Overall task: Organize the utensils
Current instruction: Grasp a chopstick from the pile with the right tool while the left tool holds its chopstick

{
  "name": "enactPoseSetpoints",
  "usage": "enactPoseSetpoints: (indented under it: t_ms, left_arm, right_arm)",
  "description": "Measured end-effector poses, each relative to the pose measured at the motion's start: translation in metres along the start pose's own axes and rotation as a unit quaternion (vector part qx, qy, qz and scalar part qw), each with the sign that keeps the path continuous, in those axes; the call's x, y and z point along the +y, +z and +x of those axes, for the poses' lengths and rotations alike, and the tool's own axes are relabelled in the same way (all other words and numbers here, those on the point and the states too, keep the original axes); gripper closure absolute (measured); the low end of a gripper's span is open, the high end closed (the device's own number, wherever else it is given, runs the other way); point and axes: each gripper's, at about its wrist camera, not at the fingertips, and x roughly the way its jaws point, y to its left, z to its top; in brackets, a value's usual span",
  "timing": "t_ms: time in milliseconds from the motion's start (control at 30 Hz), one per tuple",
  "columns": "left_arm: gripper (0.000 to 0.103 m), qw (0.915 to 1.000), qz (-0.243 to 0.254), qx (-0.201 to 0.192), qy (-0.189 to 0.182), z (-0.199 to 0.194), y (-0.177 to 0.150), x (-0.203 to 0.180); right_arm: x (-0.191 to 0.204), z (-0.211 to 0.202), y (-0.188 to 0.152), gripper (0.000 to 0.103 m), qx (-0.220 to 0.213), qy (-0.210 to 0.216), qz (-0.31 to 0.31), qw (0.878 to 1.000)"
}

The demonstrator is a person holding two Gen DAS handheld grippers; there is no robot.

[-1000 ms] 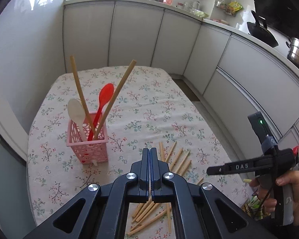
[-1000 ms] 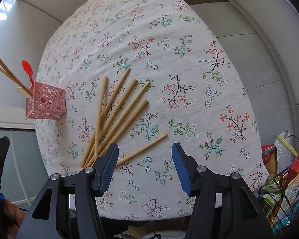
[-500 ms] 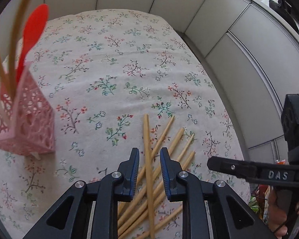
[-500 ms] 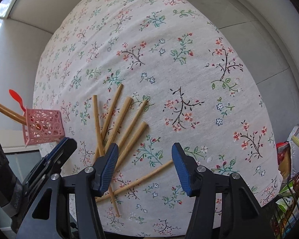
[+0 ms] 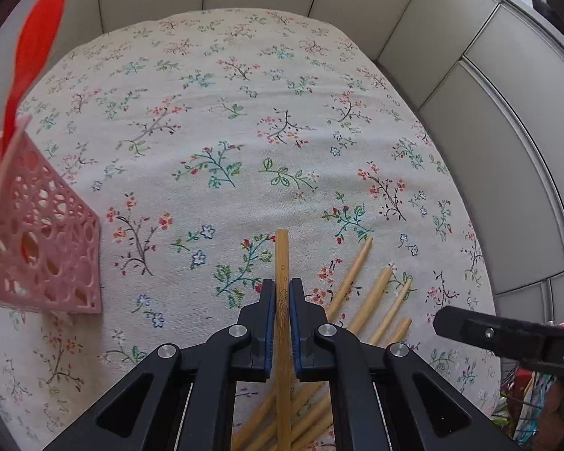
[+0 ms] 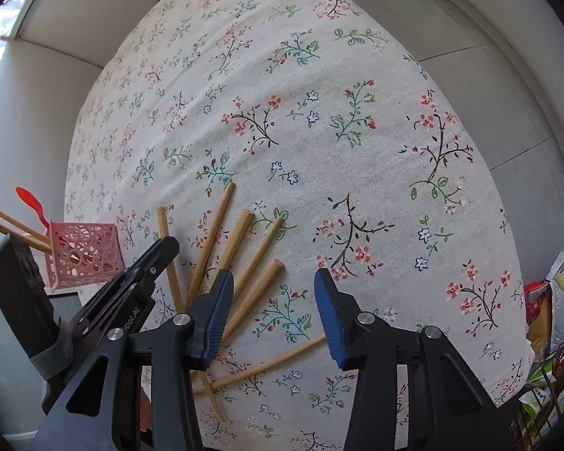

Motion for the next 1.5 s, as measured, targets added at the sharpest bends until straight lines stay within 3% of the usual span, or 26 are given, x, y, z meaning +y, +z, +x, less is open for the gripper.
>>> enactPoseSetpoints:
  t_ms: [200, 567, 933, 1100, 1267, 1500]
  left_arm:
    - [0.096, 0.9987, 0.020, -0.043, 0.018, -0.046, -0.011, 0.008]
    - [0.096, 0.9952, 0.016, -0.096, 0.013, -0.108, -0.028, 0.032]
    - [0.096, 0.9960, 0.020, -0.086, 0.015, -0.106, -0.027, 0.039]
    - [0.096, 0.9955, 0.017, -0.089, 0.026, -0.104, -0.027, 0.038]
    - [0.096, 0.9946, 0.017, -0.098, 0.031, -0.108, -0.029, 0.037]
    - [0.096, 0.9940, 0.007, -0.104, 0.036, -0.112, -0.029, 0.046]
  right_arm:
    - [0.020, 0.004, 0.011, 0.067, -0.005, 0.017, -0.020, 1.000]
    - [0.053, 0.035, 0.032, 0.075, 0.000, 0.024, -0.026, 0.999]
    - [0.080, 0.063, 0.031, 0.078, -0.009, -0.110, -0.059, 0.992]
    - [0.093, 0.068, 0.026, 0.089, -0.034, -0.165, -0.070, 0.983]
    - [0.090, 0.066, 0.025, 0.092, -0.048, -0.149, -0.047, 0.986]
    - [0.074, 0.062, 0.029, 0.094, -0.046, -0.088, -0.020, 0.995]
